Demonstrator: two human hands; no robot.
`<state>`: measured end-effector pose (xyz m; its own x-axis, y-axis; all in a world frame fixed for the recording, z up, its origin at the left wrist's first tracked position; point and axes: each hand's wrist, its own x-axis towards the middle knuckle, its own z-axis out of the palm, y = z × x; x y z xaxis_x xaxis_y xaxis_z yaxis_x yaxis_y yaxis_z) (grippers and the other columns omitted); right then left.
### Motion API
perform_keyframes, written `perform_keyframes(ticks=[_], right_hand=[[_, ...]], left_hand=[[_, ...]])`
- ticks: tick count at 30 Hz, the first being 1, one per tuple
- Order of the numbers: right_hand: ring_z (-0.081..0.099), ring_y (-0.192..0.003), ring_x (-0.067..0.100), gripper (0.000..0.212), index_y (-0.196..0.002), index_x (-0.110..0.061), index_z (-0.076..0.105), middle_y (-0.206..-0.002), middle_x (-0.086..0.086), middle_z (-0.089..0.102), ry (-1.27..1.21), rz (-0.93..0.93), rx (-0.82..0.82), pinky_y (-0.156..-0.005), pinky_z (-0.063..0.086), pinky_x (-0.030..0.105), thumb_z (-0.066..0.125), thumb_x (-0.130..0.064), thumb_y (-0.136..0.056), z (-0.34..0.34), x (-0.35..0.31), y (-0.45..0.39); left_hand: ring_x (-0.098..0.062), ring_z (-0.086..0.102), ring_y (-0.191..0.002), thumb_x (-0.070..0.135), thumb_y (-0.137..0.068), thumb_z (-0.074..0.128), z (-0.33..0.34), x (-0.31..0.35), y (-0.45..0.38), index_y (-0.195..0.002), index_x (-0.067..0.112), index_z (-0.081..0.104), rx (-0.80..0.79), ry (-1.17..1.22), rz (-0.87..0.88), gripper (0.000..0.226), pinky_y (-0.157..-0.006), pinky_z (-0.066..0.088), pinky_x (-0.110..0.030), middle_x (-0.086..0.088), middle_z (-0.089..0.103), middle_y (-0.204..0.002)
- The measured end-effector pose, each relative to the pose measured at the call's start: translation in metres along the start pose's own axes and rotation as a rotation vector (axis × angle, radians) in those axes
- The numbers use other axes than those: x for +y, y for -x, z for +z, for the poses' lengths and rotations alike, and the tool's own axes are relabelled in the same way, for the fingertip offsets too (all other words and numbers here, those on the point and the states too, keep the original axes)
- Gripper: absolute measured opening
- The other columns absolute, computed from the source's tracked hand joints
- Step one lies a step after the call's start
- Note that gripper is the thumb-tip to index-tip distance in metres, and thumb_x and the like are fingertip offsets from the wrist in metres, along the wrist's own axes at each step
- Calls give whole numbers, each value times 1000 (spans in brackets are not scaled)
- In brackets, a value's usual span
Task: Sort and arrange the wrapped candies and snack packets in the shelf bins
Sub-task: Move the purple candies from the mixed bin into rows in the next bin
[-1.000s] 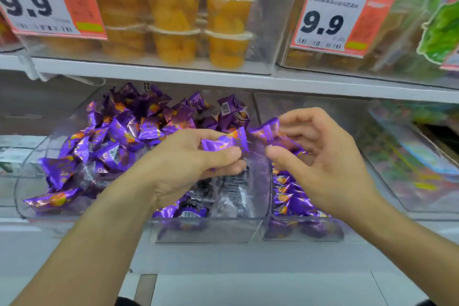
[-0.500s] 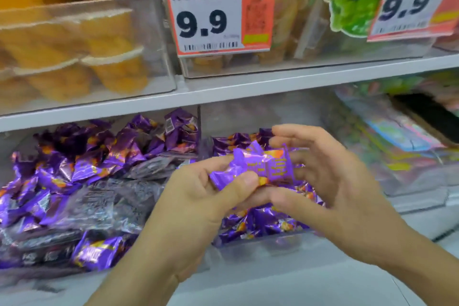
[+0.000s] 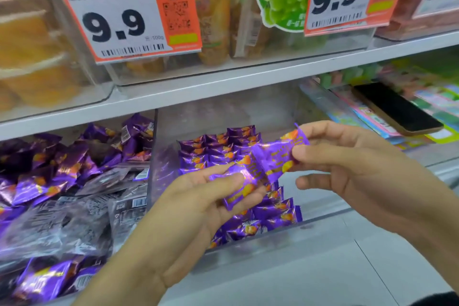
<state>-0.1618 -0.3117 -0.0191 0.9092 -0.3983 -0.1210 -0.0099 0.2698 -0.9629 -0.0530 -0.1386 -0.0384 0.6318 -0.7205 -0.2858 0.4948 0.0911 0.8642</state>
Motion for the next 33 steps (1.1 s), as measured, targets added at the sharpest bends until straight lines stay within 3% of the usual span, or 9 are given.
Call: perform_keyframes(ticks=[3, 6, 11, 16, 21, 23, 26, 30, 33], right_hand=[[72, -68, 29, 28, -71, -13, 71, -79, 20, 71, 44, 44, -42, -57, 58, 30, 84, 6, -55, -1, 3, 1], [73, -66, 30, 22, -68, -12, 69, -78, 23, 70, 50, 51, -86, -54, 58, 29, 82, -8, -51, 1, 6, 3], [70, -61, 28, 29, -66, -12, 69, -78, 20, 69, 189, 70, -142, -49, 55, 28, 90, -2, -50, 5, 14, 6], [64, -56, 24, 36, -65, -13, 66, -66, 17, 68, 416, 5, -66, -49, 48, 26, 90, -25, -42, -1, 19, 0], [68, -94, 21, 71, -111, -32, 66, -110, -3, 67, 614, -106, -211, -77, 61, 39, 97, -26, -48, -6, 24, -2], [67, -97, 23, 73, -121, -41, 61, -115, -6, 67, 641, -132, -312, -82, 59, 42, 93, -36, -56, -5, 26, -2], [67, -81, 17, 62, -115, -41, 65, -105, -13, 70, 835, -207, -256, -76, 58, 43, 86, -54, -58, -6, 30, -5], [65, -79, 14, 56, -115, -39, 66, -103, -14, 70, 947, -198, -234, -73, 57, 40, 88, -48, -64, -8, 34, -10], [65, -75, 9, 66, -120, -39, 63, -97, -11, 70, 980, -196, -207, -71, 54, 30, 89, -50, -60, -9, 32, -13]], left_hand=[[-43, 72, -90, 19, -66, 64, 10, -1, -4, -93, -9, 71, 138, 166, -82, 39, -59, 62, -44, -27, 73, -99], [-38, 73, -85, 29, -65, 62, 11, 0, -5, -106, -10, 61, 181, 180, -115, 57, -62, 62, -45, -29, 71, -102], [-30, 74, -89, 24, -83, 59, 5, -10, 3, -88, -1, 78, -91, -63, -10, 31, -75, 60, -32, -20, 75, -99], [-27, 71, -90, 20, -91, 53, -7, -17, 3, -107, -1, 71, -136, -303, 88, 32, -84, 60, -37, -18, 74, -105], [-18, 72, -78, 14, -98, 50, -10, -16, 2, -115, 11, 70, -148, -509, 108, 26, -71, 58, -27, -15, 76, -94], [-14, 70, -78, 24, -101, 53, -11, -19, 2, -117, 21, 71, -147, -671, 173, 24, -71, 58, -31, -14, 76, -93], [-11, 70, -84, 33, -97, 60, -9, -26, -1, -115, 35, 72, -56, -900, 296, 22, -86, 54, -37, 6, 75, -94], [-1, 57, -62, 39, -85, 70, -4, -31, -4, -99, 40, 73, 124, -966, 365, 15, -65, 49, -25, 6, 66, -75], [-11, 71, -79, 36, -78, 78, -2, -33, -8, -117, 38, 62, 201, -807, 325, 42, -79, 57, -34, 5, 71, -85]])
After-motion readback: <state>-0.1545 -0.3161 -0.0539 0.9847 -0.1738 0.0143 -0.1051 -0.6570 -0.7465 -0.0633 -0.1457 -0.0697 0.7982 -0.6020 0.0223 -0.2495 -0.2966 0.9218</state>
